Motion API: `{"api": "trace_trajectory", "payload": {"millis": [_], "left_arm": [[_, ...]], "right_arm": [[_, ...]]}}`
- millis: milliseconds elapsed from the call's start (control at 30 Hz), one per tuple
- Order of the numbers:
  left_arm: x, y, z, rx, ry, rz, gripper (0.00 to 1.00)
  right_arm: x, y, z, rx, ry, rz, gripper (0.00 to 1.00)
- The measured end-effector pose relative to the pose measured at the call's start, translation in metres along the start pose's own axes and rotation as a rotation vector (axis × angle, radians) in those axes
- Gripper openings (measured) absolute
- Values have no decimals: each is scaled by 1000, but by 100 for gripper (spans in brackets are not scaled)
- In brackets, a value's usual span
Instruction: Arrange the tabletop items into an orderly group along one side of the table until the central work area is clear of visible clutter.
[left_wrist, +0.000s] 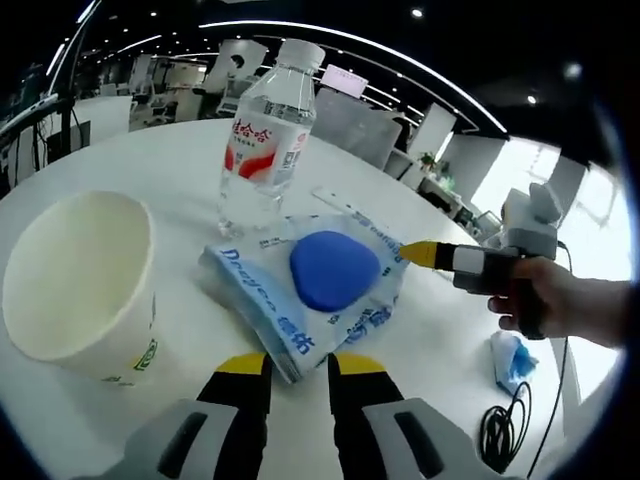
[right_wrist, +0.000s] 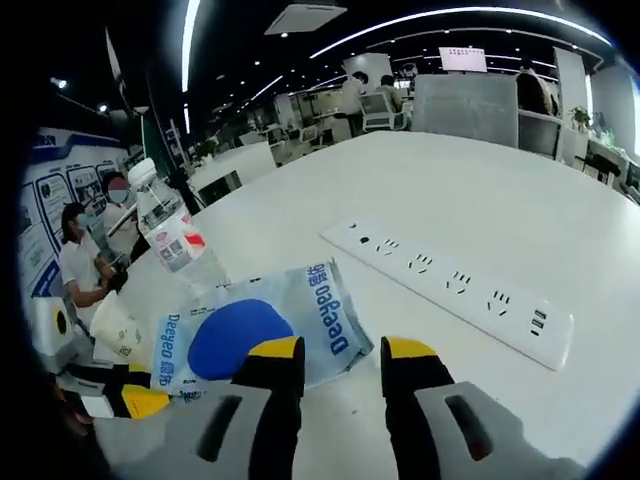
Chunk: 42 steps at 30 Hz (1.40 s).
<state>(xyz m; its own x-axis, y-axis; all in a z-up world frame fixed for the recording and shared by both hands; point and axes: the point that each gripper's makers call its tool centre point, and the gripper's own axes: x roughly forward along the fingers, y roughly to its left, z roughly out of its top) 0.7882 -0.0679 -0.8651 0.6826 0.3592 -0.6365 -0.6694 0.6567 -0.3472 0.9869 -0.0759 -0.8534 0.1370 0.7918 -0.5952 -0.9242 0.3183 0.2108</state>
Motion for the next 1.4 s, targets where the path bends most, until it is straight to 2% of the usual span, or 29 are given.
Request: {"api": "trace_trajectory", "payload": {"millis": [100, 233, 533, 867, 1100, 1400], "left_arm": [[2, 1, 1, -3, 0, -5, 19], [2, 1, 0, -2, -3, -5, 16], [3, -1, -2, -20, 7, -31, 6], [2, -3, 0, 17, 5, -59, 3], [-3, -7, 1, 49, -10, -83, 1], [-13, -15, 10, 99, -30, -113, 0]], "right_arm": [[0, -4, -5, 5, 5, 1, 19], [-3, -10, -6, -17, 8, -28, 6], [-5, -13, -8, -35, 3, -11, 0], [-15, -6, -5, -86, -7, 6, 0], [-25, -4, 3, -113, -28, 0, 0], [-48, -2, 10, -126, -64, -27, 0]]}}
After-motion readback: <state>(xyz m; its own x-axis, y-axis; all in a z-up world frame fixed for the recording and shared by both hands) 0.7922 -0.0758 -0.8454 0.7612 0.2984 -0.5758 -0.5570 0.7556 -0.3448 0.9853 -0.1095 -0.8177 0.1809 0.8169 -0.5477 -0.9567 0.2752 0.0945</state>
